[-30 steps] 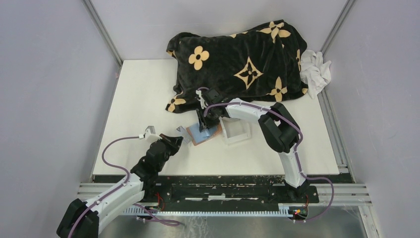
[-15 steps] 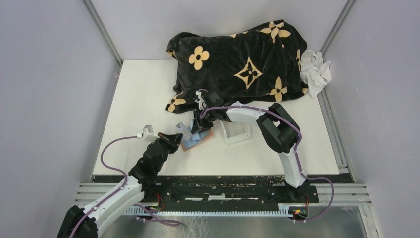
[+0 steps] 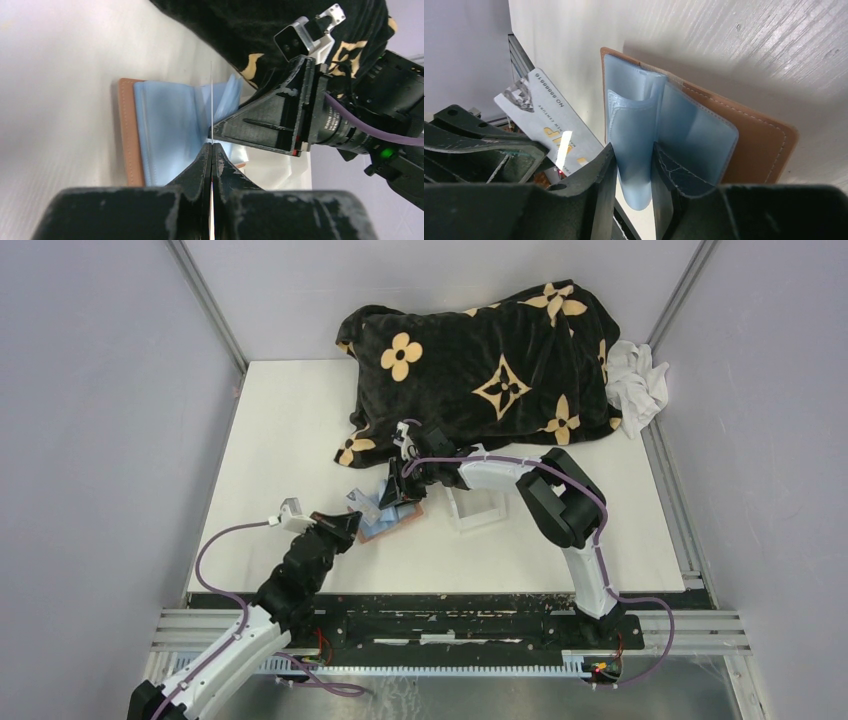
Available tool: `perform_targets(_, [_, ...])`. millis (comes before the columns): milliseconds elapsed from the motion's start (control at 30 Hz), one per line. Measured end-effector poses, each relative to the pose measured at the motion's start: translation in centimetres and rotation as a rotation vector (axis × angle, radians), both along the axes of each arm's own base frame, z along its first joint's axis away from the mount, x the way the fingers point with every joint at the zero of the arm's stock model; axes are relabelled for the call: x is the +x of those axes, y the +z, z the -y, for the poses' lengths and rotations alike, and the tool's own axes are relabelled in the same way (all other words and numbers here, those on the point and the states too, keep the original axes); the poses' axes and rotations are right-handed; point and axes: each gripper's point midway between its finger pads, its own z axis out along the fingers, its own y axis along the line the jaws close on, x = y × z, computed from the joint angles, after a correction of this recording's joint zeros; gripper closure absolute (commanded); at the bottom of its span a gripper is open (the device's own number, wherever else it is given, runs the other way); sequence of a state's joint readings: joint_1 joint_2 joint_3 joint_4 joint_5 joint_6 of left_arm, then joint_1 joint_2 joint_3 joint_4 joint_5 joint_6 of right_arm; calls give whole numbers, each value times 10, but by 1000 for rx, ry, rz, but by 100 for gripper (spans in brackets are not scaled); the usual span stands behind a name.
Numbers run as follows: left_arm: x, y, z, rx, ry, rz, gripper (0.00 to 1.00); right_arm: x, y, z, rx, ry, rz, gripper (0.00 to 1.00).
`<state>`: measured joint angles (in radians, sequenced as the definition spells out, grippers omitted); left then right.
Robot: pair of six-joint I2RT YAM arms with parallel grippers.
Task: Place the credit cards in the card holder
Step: Turn over the card slot in the card holder.
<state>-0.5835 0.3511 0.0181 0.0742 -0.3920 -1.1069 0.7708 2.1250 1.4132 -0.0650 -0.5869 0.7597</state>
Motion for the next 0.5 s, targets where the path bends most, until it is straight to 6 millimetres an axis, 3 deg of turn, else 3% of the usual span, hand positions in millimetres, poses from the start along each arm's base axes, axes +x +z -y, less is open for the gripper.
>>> perform_targets(500, [-4, -24, -8, 57, 26, -78, 97, -1, 0, -1, 14, -10, -14, 66])
